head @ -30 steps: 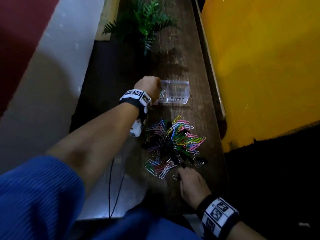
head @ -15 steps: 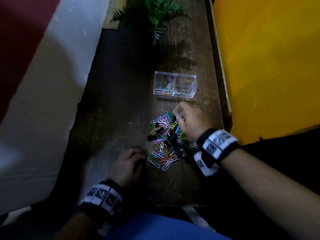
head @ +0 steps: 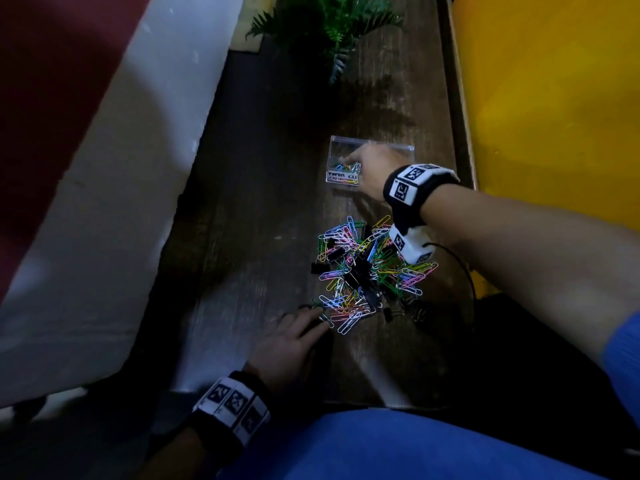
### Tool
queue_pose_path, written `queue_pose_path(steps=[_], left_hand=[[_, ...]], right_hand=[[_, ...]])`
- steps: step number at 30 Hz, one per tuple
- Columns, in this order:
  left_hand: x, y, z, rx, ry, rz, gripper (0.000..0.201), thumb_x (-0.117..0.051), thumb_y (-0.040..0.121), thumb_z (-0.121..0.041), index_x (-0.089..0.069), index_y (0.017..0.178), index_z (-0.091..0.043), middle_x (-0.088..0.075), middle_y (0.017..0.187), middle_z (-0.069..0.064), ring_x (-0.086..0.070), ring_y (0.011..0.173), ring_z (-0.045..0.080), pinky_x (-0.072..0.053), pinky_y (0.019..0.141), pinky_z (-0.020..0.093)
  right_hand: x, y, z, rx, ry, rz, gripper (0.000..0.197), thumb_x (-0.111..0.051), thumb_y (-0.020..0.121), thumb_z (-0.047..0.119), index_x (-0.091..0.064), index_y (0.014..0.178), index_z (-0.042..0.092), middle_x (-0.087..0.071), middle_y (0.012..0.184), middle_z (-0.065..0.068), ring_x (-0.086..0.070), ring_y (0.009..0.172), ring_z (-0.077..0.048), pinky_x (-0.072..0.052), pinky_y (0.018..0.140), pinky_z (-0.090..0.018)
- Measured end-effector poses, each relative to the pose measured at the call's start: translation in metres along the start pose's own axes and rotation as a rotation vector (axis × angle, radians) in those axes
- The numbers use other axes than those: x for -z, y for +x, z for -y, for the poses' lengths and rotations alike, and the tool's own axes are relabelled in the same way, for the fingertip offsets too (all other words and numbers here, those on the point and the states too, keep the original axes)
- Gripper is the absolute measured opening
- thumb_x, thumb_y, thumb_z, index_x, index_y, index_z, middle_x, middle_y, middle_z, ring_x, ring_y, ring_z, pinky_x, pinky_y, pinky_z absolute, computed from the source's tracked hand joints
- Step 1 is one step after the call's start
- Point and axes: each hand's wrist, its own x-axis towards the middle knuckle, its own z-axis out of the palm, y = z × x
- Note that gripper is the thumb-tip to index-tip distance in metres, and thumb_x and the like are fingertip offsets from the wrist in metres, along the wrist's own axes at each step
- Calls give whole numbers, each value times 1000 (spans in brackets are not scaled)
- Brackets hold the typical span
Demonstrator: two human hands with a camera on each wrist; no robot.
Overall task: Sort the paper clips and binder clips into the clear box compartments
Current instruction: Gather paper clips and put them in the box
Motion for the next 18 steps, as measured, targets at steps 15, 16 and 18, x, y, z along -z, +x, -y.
queue_pose_path(steps=[15,16,18], left_hand=[[12,21,8,-11,87,19,46,-42,73,-33,-50,118,-28,-61,119,0,-65,88,23,-54,66,31],[14,21,8,4,106,29,47,-41,72,-32,-52,118,-27,-64,118,2,-66,88,24,-54,66,32],[18,20,8,42,151,43,50,-40,71,-31,-60,116,-24,-65,119,3,-66,89,25,-54,64,34]], right_hand=[[-115,-217,-8,201,288,-185,32,-57,76,13,-68,105,23,-60,87,2,-58,83,-22,-51,72,-36],[-125,-228,-9,199,235,-148,39,-59,72,14,-67,109,25,-58,89,2,-57,84,-23,-51,71,-35],[-142,-243,-12,200,136,-65,51,-64,65,16,-64,115,27,-57,94,1,-56,82,-23,-51,67,-34]])
